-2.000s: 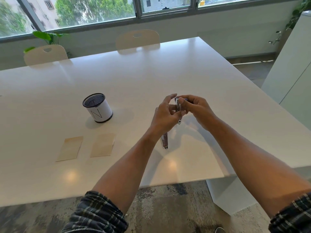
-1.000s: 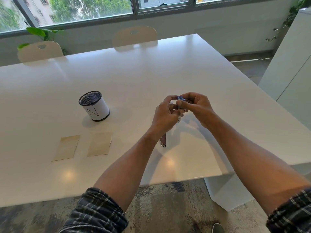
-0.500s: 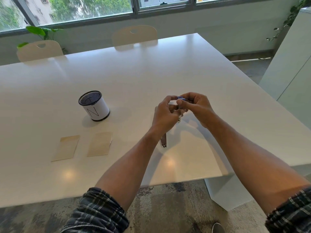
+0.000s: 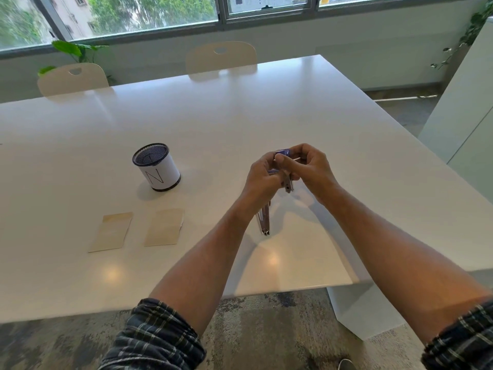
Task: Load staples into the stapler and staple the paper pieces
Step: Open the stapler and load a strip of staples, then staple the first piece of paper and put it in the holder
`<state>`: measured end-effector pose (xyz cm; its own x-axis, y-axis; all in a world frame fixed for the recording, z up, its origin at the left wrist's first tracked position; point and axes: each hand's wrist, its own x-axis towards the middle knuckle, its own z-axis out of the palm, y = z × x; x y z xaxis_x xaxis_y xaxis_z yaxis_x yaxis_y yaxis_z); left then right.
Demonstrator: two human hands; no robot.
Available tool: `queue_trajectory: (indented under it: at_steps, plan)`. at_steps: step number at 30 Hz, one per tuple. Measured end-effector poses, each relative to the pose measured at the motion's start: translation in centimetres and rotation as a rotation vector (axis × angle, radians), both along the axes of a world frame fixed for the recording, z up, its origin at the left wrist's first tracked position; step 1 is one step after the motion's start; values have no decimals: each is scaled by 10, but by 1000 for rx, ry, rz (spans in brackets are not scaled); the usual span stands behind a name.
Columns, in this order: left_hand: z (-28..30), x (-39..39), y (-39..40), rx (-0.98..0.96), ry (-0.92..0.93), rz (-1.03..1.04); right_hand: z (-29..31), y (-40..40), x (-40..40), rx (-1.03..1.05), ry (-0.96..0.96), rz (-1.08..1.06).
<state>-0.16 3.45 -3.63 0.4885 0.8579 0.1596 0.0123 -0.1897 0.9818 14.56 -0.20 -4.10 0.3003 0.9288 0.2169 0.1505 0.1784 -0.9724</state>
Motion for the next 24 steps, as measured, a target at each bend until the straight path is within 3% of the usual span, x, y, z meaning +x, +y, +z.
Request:
queue_trajectory:
  at_steps: [4, 11, 17, 24]
  plan:
    - [1, -8, -1, -61, -18, 8, 3, 6, -10, -83, -75, 39]
    - [10, -27, 4, 127, 131, 157, 16, 14, -34, -32, -77, 19]
    - [26, -59, 2, 224, 118, 289, 30, 23, -63, 1, -26, 11]
    - [51, -112, 15, 389, 576, 330, 28, 33, -108, -54, -57, 102]
